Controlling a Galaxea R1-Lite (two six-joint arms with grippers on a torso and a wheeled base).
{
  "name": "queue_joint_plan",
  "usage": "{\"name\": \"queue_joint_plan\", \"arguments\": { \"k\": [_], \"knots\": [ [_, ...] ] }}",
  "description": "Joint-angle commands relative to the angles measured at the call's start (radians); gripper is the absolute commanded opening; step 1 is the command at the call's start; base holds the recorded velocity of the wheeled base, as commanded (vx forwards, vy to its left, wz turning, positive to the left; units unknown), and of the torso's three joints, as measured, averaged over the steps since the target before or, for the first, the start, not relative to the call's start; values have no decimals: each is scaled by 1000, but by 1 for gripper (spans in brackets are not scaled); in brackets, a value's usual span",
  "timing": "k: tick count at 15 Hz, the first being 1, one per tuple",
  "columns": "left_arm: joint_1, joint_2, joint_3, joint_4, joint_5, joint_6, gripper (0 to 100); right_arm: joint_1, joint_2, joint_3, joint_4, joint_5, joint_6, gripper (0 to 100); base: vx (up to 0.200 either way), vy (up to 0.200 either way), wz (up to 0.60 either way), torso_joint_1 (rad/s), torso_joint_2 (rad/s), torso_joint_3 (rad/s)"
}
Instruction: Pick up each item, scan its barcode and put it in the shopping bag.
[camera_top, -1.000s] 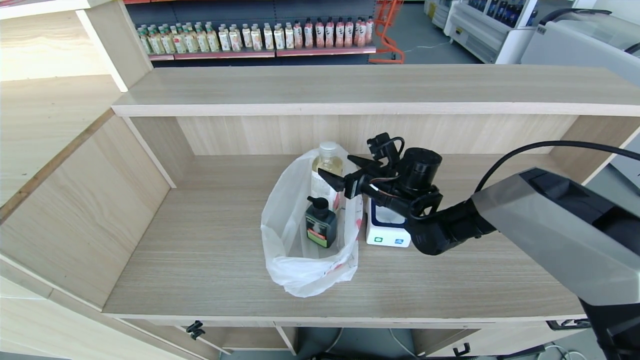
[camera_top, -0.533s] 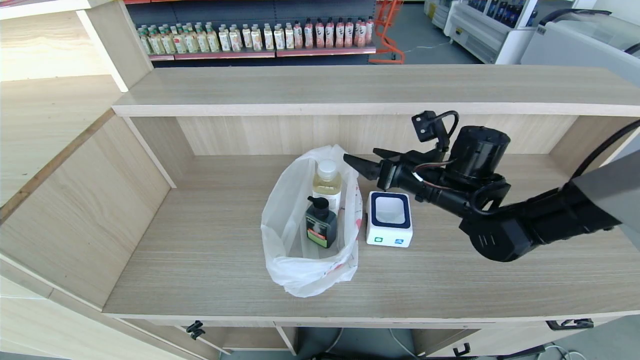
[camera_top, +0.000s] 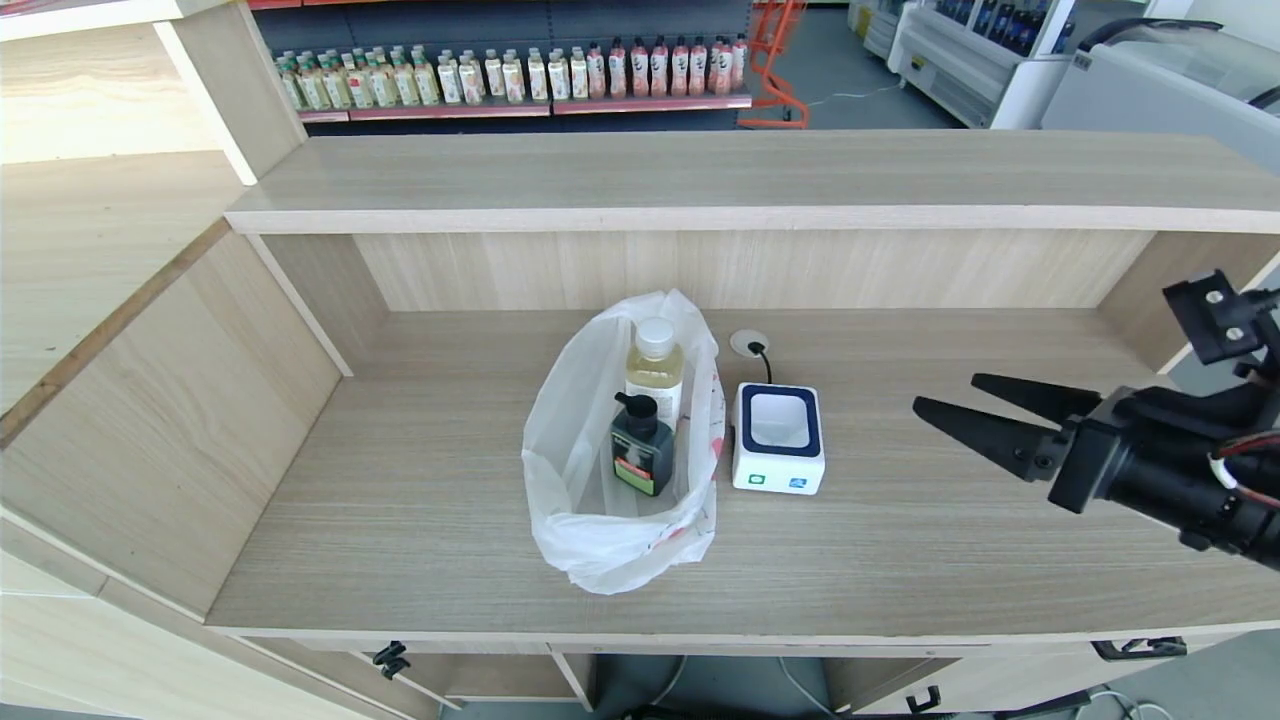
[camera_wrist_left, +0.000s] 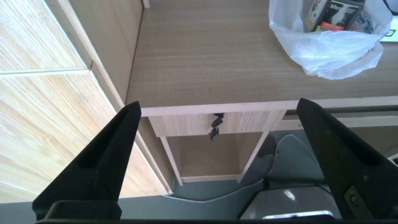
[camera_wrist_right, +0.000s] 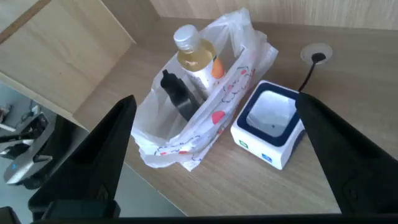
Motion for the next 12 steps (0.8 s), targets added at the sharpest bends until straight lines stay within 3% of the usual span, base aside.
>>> {"name": "queue_joint_plan", "arguments": {
  "k": [1,3,4,5,9,12],
  "knots": [
    [0,2,0,0,0,0,100,-104,-333,216,122,-7,-54,100,0,0,0,0,0,0],
    [0,2,0,0,0,0,100,-143,-486,305,206,-53,-79,100,0,0,0,0,0,0],
    [0,2,0,0,0,0,100,-176,-679,389,358,-188,-106,100,0,0,0,0,0,0],
    [0,2,0,0,0,0,100,-180,-791,423,463,-226,-109,100,0,0,0,0,0,0],
    [0,2,0,0,0,0,100,-249,-1201,455,763,-304,-123,100,0,0,0,0,0,0],
    [0,2,2,0,0,0,100,-211,-1299,455,791,-341,-174,100,0,0,0,0,0,0]
  ]
}}
